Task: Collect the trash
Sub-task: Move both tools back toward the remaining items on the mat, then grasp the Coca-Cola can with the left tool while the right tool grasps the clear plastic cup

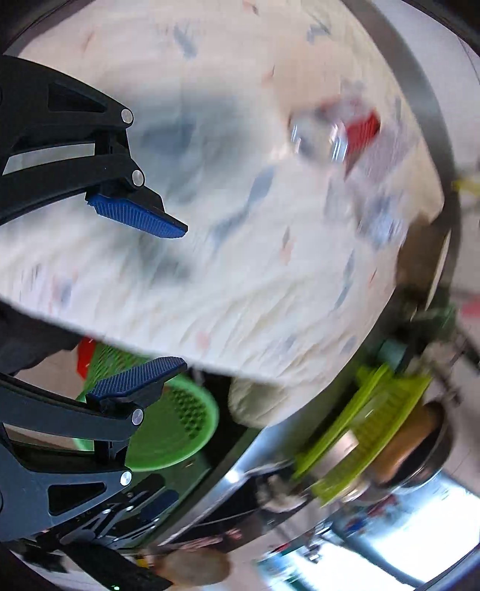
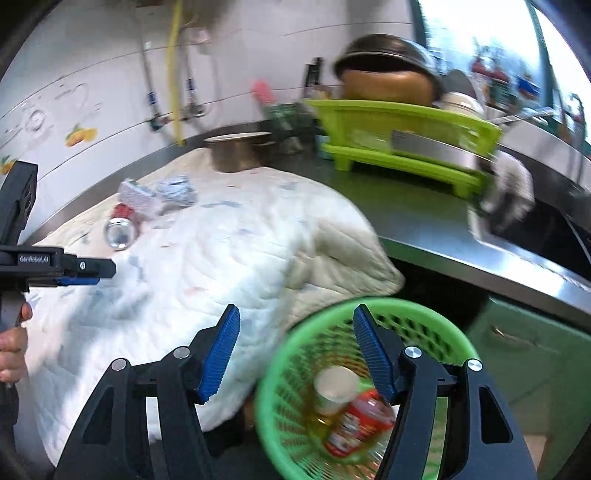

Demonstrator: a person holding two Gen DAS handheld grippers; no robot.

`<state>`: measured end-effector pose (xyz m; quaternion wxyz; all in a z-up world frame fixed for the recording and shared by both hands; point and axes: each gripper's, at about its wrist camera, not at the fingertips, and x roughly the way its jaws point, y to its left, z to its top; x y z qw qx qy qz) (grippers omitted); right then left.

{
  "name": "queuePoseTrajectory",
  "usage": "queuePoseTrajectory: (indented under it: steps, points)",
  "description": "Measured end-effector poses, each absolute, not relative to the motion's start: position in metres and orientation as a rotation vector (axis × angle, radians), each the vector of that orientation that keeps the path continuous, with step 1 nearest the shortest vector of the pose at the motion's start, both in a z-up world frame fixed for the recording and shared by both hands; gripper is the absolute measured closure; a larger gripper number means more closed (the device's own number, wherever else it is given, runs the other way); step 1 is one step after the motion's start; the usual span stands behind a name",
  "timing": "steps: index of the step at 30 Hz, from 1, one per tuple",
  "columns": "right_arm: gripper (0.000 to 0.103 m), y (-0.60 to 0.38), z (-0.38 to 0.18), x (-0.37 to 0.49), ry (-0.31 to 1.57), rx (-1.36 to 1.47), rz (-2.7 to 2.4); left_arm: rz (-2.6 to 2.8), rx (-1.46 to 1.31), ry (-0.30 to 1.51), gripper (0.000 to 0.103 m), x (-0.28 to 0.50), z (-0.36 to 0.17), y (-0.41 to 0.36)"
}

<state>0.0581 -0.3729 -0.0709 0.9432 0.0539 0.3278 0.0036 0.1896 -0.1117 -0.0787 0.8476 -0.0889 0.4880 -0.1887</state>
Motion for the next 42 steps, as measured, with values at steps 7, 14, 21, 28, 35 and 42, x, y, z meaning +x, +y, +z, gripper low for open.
queuePoseTrajectory:
  steps: [7, 14, 21, 28, 35, 42]
  points:
    - [0.041, -0.329, -0.062, 0.099, 0.665, 0.073, 0.11, -0.22, -0.264, 0.977, 0.028, 0.239, -0.057, -0.043]
    - [0.041, -0.299, -0.057, 0.132, 0.669, 0.047, 0.184, -0.089, -0.334, 1.009, 0.022, 0.296, -0.065, -0.009]
    - [0.041, -0.275, -0.057, 0.156, 0.67, 0.019, 0.238, -0.068, -0.413, 1.065, 0.016, 0.339, -0.087, 0.001]
    - [0.038, -0.254, -0.053, 0.183, 0.669, -0.002, 0.279, -0.061, -0.427, 1.107, 0.015, 0.364, -0.106, -0.003]
    - [0.036, -0.241, -0.055, 0.215, 0.679, -0.019, 0.318, -0.077, -0.421, 1.136, 0.023, 0.375, -0.123, -0.005]
    - [0.03, -0.233, -0.072, 0.254, 0.749, 0.019, 0.403, -0.111, -0.417, 1.134, 0.028, 0.376, -0.125, -0.001]
